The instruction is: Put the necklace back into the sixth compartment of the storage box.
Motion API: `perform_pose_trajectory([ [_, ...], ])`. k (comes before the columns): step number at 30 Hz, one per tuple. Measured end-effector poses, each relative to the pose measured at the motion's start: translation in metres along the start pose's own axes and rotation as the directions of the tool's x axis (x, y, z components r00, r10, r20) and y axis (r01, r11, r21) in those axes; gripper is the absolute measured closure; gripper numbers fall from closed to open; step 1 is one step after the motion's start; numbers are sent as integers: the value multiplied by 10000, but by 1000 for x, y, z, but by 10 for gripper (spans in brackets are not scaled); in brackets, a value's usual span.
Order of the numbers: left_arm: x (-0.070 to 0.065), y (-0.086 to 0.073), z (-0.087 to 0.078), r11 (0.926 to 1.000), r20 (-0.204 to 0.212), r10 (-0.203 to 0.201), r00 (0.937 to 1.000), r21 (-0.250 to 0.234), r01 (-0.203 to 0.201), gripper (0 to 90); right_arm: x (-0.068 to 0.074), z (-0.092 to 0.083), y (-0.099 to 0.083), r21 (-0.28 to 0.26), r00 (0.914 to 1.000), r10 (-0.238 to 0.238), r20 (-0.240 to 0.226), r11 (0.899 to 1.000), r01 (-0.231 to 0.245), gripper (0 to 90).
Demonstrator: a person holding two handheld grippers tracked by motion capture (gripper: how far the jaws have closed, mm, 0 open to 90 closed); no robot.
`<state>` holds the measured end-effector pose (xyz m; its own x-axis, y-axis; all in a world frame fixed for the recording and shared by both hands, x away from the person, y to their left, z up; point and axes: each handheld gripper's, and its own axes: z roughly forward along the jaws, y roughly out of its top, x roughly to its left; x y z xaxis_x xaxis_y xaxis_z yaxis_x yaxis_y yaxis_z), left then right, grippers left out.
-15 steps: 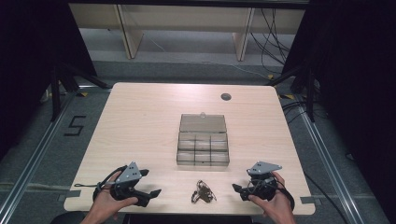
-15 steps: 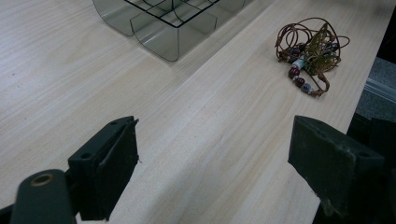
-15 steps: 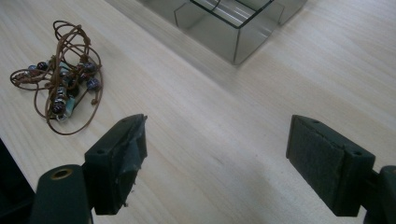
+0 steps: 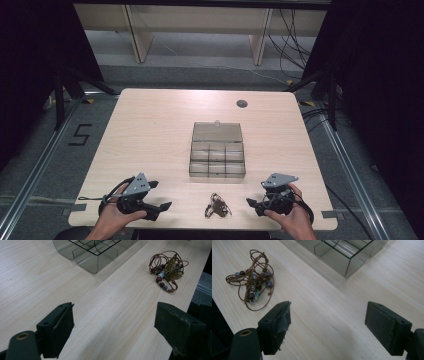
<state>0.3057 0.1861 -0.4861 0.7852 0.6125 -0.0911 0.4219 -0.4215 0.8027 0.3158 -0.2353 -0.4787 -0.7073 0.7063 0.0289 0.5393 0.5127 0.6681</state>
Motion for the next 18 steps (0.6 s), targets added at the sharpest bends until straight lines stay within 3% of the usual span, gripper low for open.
perform_pose_trajectory([
  [4,0,1,-1,9998,12,193,9998,-40,-193,153,3,-3,3,93,10000,-82,-54,9999,83,227],
  [5,1,1,-1,9996,-20,266,9996,21,-266,153,5,-1,5,-361,9999,-128,-10,9993,127,228],
  [6,0,1,-1,10000,2,-22,10000,-4,22,153,5,-1,5,-361,9999,-128,-10,9993,127,228],
  [8,0,1,-1,10000,104,-28,9999,69,27,153,7,-6,10,111,9995,-264,-173,9996,266,230],
  [9,0,1,-1,9999,-1,169,9999,0,-169,153,9,-5,11,-27,9996,-254,-114,9997,254,230],
  [15,0,1,0,9998,4,182,9998,-22,-182,153,16,-4,18,353,9973,-674,-282,9970,683,238],
  [17,2,1,-1,9991,95,396,9992,121,-397,153,18,-5,21,445,9966,-747,-335,9961,762,241],
  [18,1,1,-2,9995,-61,280,9996,134,-279,152,22,-2,24,405,9960,-822,-337,9957,835,240],
])
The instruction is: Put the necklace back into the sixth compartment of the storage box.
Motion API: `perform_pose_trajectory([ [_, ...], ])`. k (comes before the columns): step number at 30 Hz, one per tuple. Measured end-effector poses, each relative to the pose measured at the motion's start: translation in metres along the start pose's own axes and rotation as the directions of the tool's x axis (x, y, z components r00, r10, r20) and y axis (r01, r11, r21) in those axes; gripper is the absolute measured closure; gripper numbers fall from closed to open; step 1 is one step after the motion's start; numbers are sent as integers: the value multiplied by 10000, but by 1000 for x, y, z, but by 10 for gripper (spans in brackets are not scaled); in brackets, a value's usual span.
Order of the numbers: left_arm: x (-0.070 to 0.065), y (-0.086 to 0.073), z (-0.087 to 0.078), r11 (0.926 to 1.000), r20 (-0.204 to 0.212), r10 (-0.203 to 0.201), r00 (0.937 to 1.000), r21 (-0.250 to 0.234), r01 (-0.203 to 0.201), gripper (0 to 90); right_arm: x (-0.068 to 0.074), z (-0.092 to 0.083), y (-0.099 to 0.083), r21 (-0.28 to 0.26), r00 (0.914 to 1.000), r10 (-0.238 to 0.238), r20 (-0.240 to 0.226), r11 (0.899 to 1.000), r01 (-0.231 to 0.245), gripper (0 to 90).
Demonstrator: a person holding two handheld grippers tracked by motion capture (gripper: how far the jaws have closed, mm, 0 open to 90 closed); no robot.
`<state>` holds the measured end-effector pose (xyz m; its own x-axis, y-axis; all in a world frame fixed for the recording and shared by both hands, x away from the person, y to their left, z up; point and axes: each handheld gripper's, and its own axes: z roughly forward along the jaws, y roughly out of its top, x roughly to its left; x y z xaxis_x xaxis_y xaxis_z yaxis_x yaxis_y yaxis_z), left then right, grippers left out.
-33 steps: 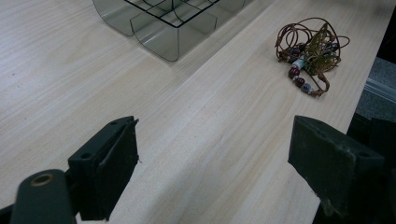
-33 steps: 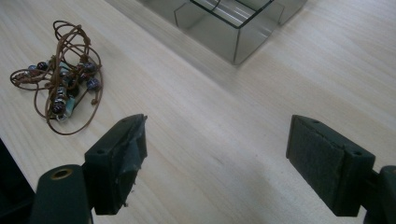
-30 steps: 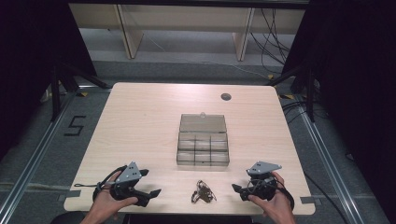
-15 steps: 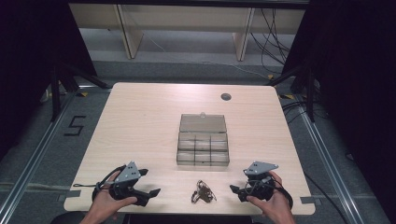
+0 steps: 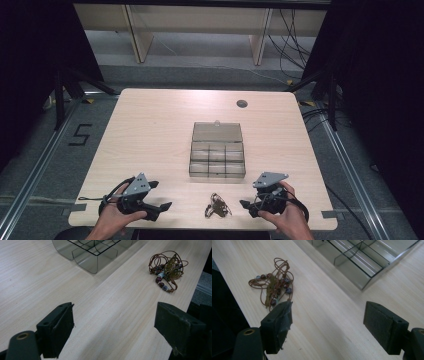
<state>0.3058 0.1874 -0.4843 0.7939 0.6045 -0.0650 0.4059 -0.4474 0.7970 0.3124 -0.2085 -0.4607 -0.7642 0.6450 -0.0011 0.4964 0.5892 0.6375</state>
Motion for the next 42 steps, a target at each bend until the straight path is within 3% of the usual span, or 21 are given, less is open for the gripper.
perform_pose_trajectory([
  [1,0,0,0,9999,116,122,9999,-68,-121,153,0,0,3,133,9997,-239,-110,9996,240,241],
  [2,-1,0,1,9995,110,-155,9998,-276,158,153,0,0,3,133,9997,-239,-110,9996,240,241],
  [4,0,0,0,10000,-15,49,10000,71,-49,153,3,3,7,99,9988,-449,-180,9989,451,242],
  [7,1,0,-1,9998,-6,196,9998,94,-196,153,10,9,15,254,9967,-696,-423,9972,707,242],
  [9,1,1,-1,9997,-11,220,9998,98,-220,153,13,11,19,445,9955,-750,-583,9960,777,243],
  [10,-1,0,1,9998,14,-154,9999,-111,155,153,13,11,19,445,9955,-750,-583,9960,777,243],
  [13,-1,0,1,9997,109,-82,9999,-217,84,153,19,13,24,702,9941,-691,-833,9947,751,244],
  [15,-1,0,1,9995,102,-161,9998,-279,164,153,23,15,27,735,9940,-758,-794,9939,816,245],
  [18,0,0,0,9999,86,49,10000,-92,-49,153,26,16,32,835,9907,-1000,-926,9907,1078,250],
  [19,-1,0,1,9996,98,-136,9999,-255,139,153,28,16,33,900,9919,-940,-849,9907,1016,251],
  [21,-1,0,1,9997,99,-83,9999,-221,85,153,31,20,35,949,9923,-931,-814,9904,1007,254],
  [23,-1,0,1,9997,96,-104,9999,-236,106,153,32,25,38,999,9849,-1379,-1046,9839,1484,260],
  [26,-1,0,1,9995,105,-156,9998,-285,159,153,35,27,39,1248,9853,-1363,-1028,9810,1487,267],
  [27,-1,0,1,9995,106,-155,9998,-282,158,153,35,30,40,1181,9805,-1588,-1156,9779,1723,266],
  [30,-1,0,1,9997,103,-84,9999,-227,86,153,38,33,41,1598,9798,-1587,-1215,9711,1771,266],
  [31,-1,0,1,9998,107,-65,9999,-213,67,153,40,37,42,1688,9742,-1800,-1362,9648,2018,263],
  [33,-1,0,1,9998,110,-58,9999,-215,60,153,42,39,43,1720,9754,-1725,-1373,9656,1950,261],
  [41,-1,0,1,9998,106,-46,9999,-209,48,153,46,50,47,2098,9652,-2056,-1617,9485,2372,257],
  [42,-1,0,1,9997,106,-53,9999,-224,55,153,47,51,47,2151,9682,-1984,-1524,9495,2285,258],
])
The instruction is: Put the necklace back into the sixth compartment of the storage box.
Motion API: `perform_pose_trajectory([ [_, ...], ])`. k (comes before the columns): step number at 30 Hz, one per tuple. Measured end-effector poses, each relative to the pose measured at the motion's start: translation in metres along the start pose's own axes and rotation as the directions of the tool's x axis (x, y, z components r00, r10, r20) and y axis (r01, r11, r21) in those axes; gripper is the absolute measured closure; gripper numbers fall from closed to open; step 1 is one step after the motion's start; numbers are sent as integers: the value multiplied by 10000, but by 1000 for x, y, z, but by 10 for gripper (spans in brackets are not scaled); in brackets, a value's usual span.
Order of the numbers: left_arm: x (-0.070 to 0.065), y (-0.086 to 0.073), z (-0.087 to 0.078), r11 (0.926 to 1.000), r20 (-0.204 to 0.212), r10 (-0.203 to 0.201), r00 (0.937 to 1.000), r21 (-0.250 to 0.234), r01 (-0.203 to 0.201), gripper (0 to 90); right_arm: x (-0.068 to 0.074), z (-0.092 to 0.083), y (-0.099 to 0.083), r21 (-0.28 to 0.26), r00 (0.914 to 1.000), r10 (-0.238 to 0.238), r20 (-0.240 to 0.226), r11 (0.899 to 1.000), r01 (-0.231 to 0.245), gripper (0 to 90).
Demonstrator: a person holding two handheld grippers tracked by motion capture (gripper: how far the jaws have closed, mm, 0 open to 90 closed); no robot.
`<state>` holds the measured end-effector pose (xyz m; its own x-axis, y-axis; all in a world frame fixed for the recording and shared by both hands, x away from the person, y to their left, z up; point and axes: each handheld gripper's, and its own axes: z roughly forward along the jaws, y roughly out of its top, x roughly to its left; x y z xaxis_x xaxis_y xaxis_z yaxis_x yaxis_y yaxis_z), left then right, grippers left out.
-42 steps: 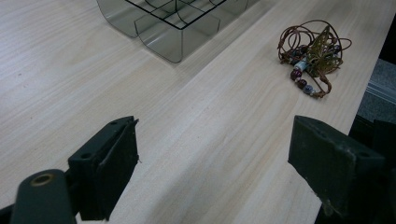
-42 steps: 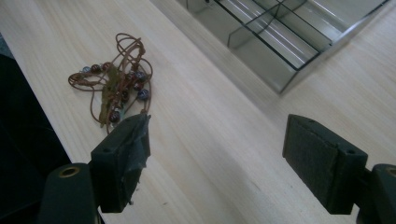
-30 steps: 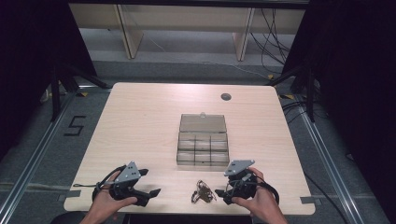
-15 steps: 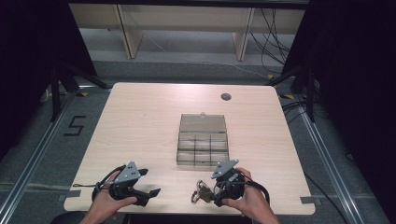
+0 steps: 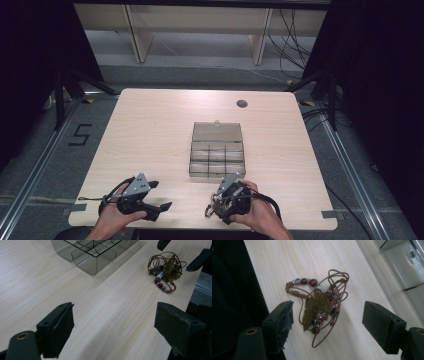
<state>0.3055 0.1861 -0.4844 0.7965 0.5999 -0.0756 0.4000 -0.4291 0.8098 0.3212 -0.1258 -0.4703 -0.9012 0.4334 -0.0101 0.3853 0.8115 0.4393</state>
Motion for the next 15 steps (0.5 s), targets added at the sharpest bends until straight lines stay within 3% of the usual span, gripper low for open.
perform_pose_trajectory([
  [8,0,0,0,10000,3,23,10000,12,-23,153,-1,7,3,218,9996,-195,-228,9996,200,307],
  [15,0,0,0,10000,2,17,10000,18,-17,153,-2,10,4,380,9985,-349,-428,9986,365,458],
])
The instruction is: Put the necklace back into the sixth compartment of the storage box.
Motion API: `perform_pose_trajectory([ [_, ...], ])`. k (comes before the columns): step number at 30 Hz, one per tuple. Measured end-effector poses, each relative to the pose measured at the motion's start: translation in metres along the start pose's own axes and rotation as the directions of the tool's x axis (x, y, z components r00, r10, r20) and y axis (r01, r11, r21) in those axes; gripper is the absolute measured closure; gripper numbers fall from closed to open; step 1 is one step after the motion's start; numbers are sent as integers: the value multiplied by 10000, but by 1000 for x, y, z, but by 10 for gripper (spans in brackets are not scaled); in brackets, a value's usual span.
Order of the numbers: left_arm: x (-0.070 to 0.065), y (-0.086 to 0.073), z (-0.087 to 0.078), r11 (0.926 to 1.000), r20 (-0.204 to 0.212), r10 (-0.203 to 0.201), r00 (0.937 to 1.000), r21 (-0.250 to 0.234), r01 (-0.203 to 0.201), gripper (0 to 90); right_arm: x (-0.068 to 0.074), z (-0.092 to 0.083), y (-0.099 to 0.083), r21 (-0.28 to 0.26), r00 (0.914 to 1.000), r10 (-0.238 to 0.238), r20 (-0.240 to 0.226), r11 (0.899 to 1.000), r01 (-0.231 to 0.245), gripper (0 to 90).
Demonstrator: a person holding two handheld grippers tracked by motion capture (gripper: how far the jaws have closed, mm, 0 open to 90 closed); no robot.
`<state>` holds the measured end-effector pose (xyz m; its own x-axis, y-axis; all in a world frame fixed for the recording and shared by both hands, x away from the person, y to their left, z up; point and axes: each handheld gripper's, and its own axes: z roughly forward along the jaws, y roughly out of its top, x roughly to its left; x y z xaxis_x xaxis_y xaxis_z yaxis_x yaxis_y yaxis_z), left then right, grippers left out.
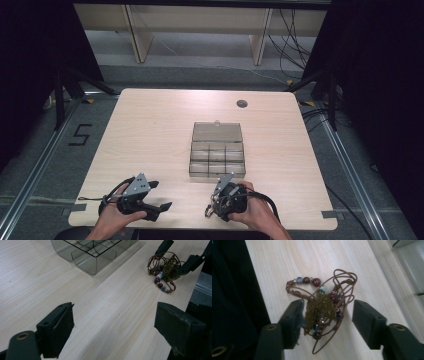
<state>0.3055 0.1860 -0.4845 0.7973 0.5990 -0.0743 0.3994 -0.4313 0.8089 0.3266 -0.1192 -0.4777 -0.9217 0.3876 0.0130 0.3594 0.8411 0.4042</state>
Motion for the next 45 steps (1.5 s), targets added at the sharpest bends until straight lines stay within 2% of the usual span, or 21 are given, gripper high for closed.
perform_pose_trajectory([
  [12,0,0,0,9999,6,101,9999,69,-101,153,0,-3,3,-11,9989,-399,-254,9992,399,806],
  [13,-1,0,1,9998,69,-201,9998,75,200,153,1,-5,4,-20,9980,-571,-288,9984,571,824],
  [16,-2,-1,2,9996,48,-276,9996,-1,276,153,0,-6,5,-67,9972,-736,-124,9973,736,829],
  [17,1,0,0,9998,52,-29,10000,200,28,153,1,-7,6,-19,9974,-712,-132,9975,712,829],
  [19,1,0,2,10000,89,-50,9999,29,50,153,0,-8,9,-33,9958,-881,-228,9961,881,830],
  [20,1,-1,1,9999,53,20,10000,147,-21,153,1,-10,10,-51,9970,-771,-17,9970,771,831],
  [21,0,-1,2,9999,32,-9,10000,124,8,153,1,-12,12,-19,9963,-864,22,9963,864,831],
  [22,-2,-1,2,9994,128,-358,9993,1,358,153,1,-13,13,-23,9945,-1043,13,9945,1043,831],
  [23,0,0,1,10000,90,25,10000,-3,-25,153,1,-16,14,-32,9950,-999,1,9950,999,831],
  [25,0,1,0,9997,38,165,9999,188,-166,153,1,-22,17,-76,9946,-1029,123,9947,1030,831],
  [26,-1,0,1,10000,121,-40,9999,16,40,153,-1,-27,20,-139,9922,-1239,153,9922,1241,832],
  [29,-2,-1,2,9995,89,-300,9995,-10,300,153,-3,-34,22,-131,9940,-1064,248,9942,1068,832],
  [31,-1,0,1,9997,55,-223,9997,28,223,153,-4,-35,23,-174,9936,-1082,318,9939,1088,832],
  [32,0,0,0,10000,31,69,10000,33,-69,153,-5,-37,23,-208,9935,-1077,362,9939,1085,832],
  [35,1,1,-1,9997,87,-234,9997,52,234,153,-9,-42,25,-276,9924,-1200,290,9923,1208,832],
  [36,0,0,-1,9994,122,-332,9994,49,331,153,-9,-44,25,-245,9941,-1018,370,9944,1027,832],
  [37,2,0,-1,10000,60,-30,10000,29,30,153,-10,-44,25,-290,9928,-1142,358,9929,1153,832],
  [38,2,0,-1,10000,63,-11,10000,31,11,153,-11,-46,26,-269,9943,-988,391,9946,999,832],
  [40,0,0,0,9995,19,-295,9996,-108,295,153,-12,-49,26,-277,9946,-953,417,9949,965,832],
  [42,1,1,-1,10000,107,-12,9999,-24,12,153,-14,-50,27,-291,9934,-1067,431,9937,1080,832],
  [45,-1,0,0,9996,-6,-279,9996,-88,279,153,-14,-51,29,-265,9918,-1222,364,9920,1232,832],
])
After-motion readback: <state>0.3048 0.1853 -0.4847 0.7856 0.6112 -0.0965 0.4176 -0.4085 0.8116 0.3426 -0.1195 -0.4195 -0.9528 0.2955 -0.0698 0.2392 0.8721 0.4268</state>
